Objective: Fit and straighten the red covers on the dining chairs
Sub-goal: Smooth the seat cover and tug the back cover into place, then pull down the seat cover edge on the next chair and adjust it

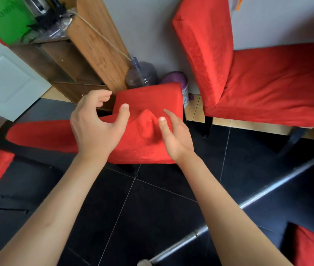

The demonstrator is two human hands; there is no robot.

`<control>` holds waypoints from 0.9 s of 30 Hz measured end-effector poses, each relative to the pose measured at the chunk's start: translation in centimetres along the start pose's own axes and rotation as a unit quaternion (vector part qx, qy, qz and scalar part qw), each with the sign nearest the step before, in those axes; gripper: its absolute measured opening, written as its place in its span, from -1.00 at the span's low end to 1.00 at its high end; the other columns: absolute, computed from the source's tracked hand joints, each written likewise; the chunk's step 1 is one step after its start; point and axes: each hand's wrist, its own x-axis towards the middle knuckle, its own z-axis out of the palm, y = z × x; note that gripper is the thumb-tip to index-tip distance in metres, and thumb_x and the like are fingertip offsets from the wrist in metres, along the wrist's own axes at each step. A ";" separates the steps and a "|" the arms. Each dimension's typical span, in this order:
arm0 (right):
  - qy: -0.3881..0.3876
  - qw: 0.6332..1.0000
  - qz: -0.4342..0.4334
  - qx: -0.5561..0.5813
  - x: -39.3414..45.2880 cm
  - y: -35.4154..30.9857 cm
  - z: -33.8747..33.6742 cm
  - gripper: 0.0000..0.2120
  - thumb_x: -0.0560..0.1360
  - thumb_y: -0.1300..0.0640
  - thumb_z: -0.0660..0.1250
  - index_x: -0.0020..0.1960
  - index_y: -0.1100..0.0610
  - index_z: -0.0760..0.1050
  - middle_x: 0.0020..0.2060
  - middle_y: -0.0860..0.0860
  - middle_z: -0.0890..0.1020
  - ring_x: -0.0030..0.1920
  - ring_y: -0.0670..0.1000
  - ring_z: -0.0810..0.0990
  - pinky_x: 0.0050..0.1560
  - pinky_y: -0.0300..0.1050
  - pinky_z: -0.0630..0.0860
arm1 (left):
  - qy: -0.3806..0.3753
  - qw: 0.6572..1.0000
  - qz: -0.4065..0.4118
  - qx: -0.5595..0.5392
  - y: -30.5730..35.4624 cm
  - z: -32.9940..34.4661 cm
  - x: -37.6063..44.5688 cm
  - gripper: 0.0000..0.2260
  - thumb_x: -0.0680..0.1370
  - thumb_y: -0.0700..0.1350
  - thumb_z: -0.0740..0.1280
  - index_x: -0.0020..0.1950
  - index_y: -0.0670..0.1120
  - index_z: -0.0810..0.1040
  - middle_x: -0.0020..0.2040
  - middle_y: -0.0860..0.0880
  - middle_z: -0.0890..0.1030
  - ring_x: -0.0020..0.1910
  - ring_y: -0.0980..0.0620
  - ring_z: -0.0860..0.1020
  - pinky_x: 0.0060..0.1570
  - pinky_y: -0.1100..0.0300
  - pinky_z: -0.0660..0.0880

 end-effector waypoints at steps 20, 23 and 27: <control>0.016 0.992 -0.081 -0.096 -4.5 -14.4 -7.3 -0.32 0.48 -0.24 0.06 0.52 0.06 0.22 0.45 0.00 0.36 0.48 0.00 0.23 0.45 0.09 0.18 | -0.050 0.998 0.002 -0.049 4.7 -8.5 5.2 -0.57 0.43 0.00 0.40 0.25 -0.15 0.56 0.18 -0.10 0.60 0.21 -0.11 0.52 0.28 -0.01 0.37; 0.028 0.990 -0.088 -0.107 -4.9 -15.7 -9.4 -0.32 0.48 -0.23 0.07 0.52 0.06 0.20 0.45 0.01 0.35 0.48 0.01 0.23 0.45 0.10 0.17 | -0.054 0.996 0.012 -0.065 6.6 -8.5 6.1 -0.56 0.42 -0.01 0.40 0.26 -0.15 0.56 0.20 -0.11 0.59 0.22 -0.11 0.51 0.29 0.03 0.36; 0.060 0.985 -0.105 -0.120 -5.6 -16.9 -14.2 -0.36 0.50 -0.18 0.09 0.51 0.08 0.22 0.44 -0.03 0.36 0.46 -0.03 0.25 0.45 0.05 0.18 | -0.056 0.994 0.028 -0.092 10.2 -8.1 7.1 -0.55 0.41 -0.01 0.41 0.26 -0.14 0.56 0.18 -0.12 0.60 0.19 -0.08 0.50 0.24 0.12 0.33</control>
